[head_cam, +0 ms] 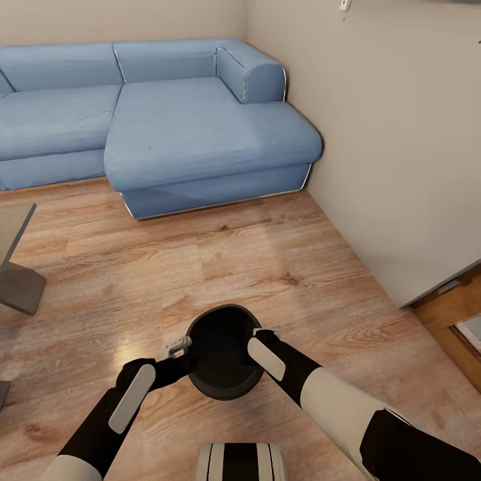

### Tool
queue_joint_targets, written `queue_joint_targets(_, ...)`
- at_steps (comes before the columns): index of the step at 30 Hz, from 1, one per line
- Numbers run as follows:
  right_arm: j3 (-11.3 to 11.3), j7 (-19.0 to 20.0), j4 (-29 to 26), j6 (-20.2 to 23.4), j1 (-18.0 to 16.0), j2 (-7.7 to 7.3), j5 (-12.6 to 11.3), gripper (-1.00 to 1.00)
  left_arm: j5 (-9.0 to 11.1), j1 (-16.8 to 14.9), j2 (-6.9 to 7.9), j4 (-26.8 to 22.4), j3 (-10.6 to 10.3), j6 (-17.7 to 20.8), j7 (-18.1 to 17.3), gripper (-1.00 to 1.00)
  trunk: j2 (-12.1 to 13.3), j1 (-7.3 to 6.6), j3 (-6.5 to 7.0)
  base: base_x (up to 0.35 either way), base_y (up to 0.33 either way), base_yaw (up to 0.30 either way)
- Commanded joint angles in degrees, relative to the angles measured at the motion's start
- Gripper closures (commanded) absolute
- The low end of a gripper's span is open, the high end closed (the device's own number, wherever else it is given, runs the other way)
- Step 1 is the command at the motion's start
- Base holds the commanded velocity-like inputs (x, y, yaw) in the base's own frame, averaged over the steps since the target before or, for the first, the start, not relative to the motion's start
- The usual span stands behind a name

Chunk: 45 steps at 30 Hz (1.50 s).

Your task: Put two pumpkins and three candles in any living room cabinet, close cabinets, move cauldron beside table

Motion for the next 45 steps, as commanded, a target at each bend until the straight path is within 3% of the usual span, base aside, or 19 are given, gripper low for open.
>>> queue_joint_targets(1,0.25,1.31,1.77,-0.72,-0.01,0.00,-0.61,1.00,0.19,-0.07,0.12,-0.15,-0.08,0.04,0.53,1.00,-0.01,0.02,-0.05,0.000,0.000,0.000)
queue_joint_targets(4,0.25,1.31,1.77,-0.72,-0.01,0.00,-0.60,1.00,0.23,-0.07,0.20,-0.21,-0.03,0.06,0.53,1.00,-0.01,0.02,-0.05,0.000,0.000,0.000)
queue_joint_targets(45,0.39,1.31,1.38,-0.60,-0.01,0.00,-0.54,1.00,0.65,-0.07,0.63,-0.36,0.12,0.14,0.44,1.00,0.53,-1.01,8.81,0.000,0.000,0.000)
